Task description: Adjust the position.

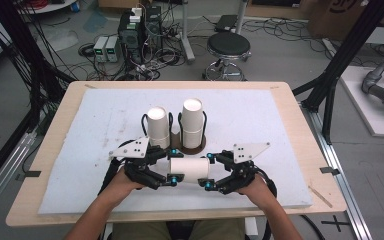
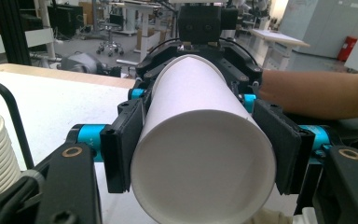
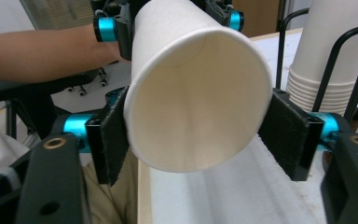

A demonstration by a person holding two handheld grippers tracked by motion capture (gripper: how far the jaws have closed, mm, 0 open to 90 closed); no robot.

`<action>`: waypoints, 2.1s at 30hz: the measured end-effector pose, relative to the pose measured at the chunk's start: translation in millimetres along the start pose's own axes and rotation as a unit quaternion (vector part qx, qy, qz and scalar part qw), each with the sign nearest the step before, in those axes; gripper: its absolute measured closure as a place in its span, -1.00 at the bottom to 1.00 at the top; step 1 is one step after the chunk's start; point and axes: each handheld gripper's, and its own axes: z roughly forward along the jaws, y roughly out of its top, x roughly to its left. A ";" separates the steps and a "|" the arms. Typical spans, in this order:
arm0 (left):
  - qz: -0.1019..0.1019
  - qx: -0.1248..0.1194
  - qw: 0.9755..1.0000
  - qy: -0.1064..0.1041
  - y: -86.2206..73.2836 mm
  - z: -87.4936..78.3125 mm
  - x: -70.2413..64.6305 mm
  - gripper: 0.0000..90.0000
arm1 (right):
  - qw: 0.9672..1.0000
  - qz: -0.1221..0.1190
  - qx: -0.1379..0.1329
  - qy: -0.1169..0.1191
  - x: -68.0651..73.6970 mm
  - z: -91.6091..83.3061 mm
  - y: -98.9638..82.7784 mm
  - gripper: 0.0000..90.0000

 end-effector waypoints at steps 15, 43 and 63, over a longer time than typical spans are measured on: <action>-0.018 0.075 0.995 0.067 1.5 -2.8 -4.5 -0.66 | 0.998 -0.005 0.066 -0.006 0.1 -1.1 11.8 -0.27; 0.044 0.192 0.977 0.084 18.1 4.1 -8.8 -0.64 | 0.952 -0.068 0.296 -0.049 4.4 18.6 93.2 -0.27; 0.056 0.248 0.964 0.077 20.6 24.7 -6.9 -0.57 | 0.916 -0.091 0.388 -0.048 11.1 45.2 102.9 -0.28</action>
